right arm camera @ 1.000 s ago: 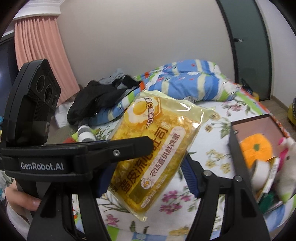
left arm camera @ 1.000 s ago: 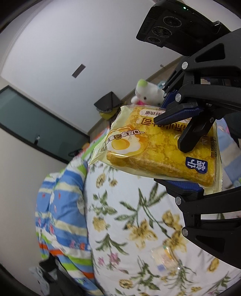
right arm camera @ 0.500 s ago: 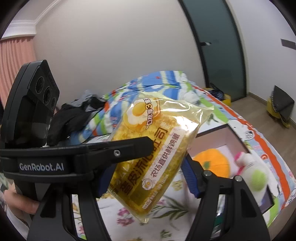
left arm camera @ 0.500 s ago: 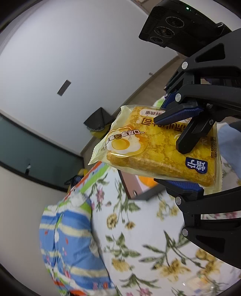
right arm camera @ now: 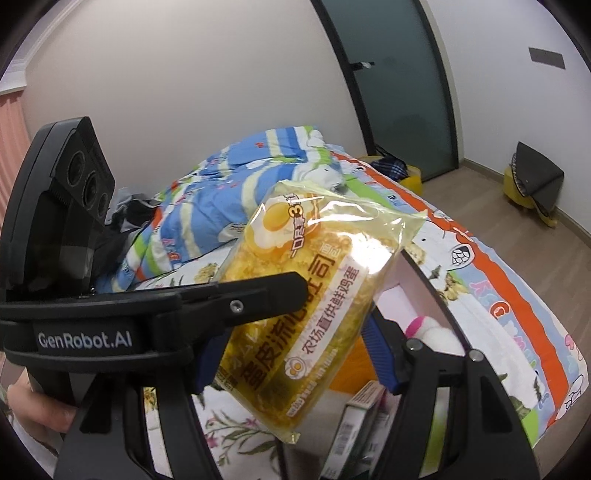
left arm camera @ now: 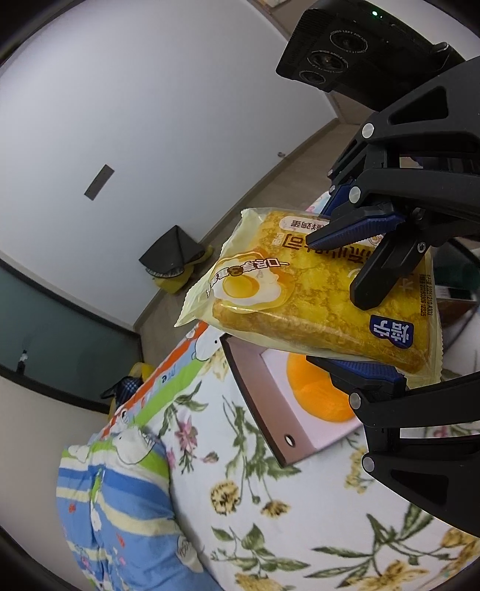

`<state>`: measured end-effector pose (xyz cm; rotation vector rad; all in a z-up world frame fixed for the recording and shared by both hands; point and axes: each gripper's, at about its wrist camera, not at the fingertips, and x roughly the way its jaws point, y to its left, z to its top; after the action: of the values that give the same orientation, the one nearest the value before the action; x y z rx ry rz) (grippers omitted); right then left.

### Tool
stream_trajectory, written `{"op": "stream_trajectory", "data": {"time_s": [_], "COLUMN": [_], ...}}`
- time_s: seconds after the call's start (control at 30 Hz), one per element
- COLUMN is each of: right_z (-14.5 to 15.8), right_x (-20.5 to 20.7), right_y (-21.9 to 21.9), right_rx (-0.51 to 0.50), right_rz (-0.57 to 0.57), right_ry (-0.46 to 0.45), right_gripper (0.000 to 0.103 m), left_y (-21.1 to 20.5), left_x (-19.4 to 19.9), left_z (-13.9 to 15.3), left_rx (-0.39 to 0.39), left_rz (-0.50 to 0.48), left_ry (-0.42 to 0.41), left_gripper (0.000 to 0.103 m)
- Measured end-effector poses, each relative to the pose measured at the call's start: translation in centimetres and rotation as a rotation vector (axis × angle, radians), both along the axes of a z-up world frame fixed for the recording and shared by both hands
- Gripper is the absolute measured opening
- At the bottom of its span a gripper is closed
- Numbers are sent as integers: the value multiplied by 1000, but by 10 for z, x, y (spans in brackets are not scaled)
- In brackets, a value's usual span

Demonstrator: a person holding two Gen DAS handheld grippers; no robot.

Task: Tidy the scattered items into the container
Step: 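Carry the yellow bread packet with the left gripper into the box and release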

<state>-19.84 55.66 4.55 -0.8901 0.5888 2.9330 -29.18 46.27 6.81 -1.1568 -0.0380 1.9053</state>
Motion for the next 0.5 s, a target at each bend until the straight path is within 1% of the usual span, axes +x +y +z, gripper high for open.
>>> {"op": "stream_trajectory", "data": {"time_s": [0.27, 0.4, 0.47, 0.5], "right_z": [-15, -20, -23, -26], "right_x": [-21, -26, -29, -31], "right_y": [13, 16, 20, 23], "right_rx": [-9, -13, -24, -31], "right_rz": [-19, -21, -38, -60], "right_ry": [-37, -43, -49, -68], "right_gripper": [67, 67, 72, 87], "left_y": [10, 11, 10, 9], "left_x": [-18, -22, -26, -28], "left_z": [-18, -22, -24, -26], "left_rx": [1, 7, 21, 13], "left_rz": [0, 1, 9, 27], "left_ry": [-30, -30, -30, -21], "left_gripper": [55, 55, 55, 58]}}
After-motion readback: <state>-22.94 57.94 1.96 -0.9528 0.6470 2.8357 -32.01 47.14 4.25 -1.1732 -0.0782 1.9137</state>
